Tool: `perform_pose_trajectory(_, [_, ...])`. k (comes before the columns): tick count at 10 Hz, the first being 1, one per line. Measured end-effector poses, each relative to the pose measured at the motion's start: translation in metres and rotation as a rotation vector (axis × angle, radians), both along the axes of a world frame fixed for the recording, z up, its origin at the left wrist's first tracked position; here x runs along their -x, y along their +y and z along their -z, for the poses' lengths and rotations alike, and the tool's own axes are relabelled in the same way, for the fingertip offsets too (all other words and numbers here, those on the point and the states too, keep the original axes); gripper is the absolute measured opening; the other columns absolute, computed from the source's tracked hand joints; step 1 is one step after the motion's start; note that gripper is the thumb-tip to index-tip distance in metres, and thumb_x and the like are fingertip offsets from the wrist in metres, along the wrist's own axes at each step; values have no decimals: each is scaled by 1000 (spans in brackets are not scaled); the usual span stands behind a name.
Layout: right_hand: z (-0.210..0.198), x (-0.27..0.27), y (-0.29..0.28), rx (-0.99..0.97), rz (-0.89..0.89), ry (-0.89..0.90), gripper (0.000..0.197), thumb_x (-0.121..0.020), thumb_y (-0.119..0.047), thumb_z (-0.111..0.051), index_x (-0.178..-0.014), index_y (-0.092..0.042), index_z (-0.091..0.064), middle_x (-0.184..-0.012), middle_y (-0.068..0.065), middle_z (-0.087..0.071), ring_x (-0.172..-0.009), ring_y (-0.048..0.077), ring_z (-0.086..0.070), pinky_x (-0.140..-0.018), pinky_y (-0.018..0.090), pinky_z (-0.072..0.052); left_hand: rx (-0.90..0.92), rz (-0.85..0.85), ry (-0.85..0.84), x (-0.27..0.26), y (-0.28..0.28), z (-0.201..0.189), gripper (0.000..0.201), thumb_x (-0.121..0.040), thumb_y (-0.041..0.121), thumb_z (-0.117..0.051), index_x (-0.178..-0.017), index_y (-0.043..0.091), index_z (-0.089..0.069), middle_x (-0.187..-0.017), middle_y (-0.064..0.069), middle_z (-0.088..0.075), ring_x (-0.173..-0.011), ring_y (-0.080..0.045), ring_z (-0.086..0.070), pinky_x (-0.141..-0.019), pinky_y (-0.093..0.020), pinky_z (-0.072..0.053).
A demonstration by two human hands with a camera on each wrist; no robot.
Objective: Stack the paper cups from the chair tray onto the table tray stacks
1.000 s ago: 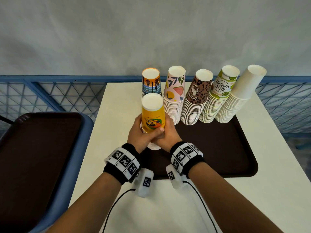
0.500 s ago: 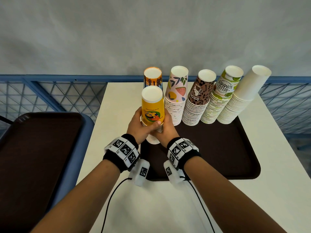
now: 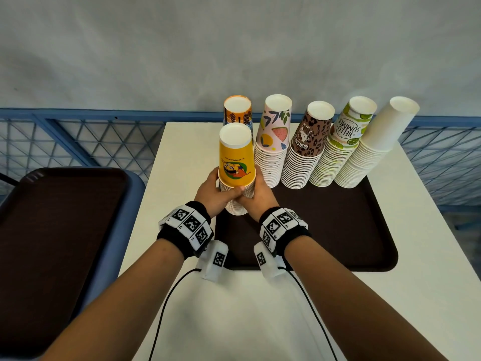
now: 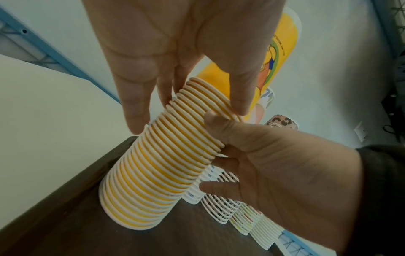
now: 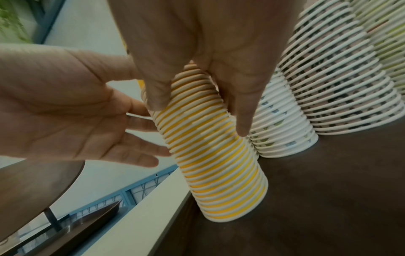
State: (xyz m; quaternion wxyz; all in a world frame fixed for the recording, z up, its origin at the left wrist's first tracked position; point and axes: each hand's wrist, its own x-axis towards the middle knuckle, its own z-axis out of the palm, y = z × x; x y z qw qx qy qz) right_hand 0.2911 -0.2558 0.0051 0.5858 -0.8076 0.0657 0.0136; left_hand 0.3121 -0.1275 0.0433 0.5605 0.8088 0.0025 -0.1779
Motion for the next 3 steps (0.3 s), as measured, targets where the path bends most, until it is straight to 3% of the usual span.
perform_pose_trajectory(2, [-4,23,-3,156,21,121,71,-81,-16,-64,-142,-11,-28,-144,10,-41,-133,24,-39,-112,34,-33,-189,11,110,12,7,3,66,-83,27,-65,-140,15,-35,-144,-8,-44,-131,-25,-44,-107,-44,-39])
perform_pose_trajectory(3, [1,43,-1,179,-4,196,66,-82,-15,-63,-140,-12,-32,-140,10,-44,-130,25,-43,-110,36,-36,-259,66,134,30,13,7,60,-84,26,-64,-137,12,-40,-140,-10,-48,-127,-25,-47,-106,-36,-39])
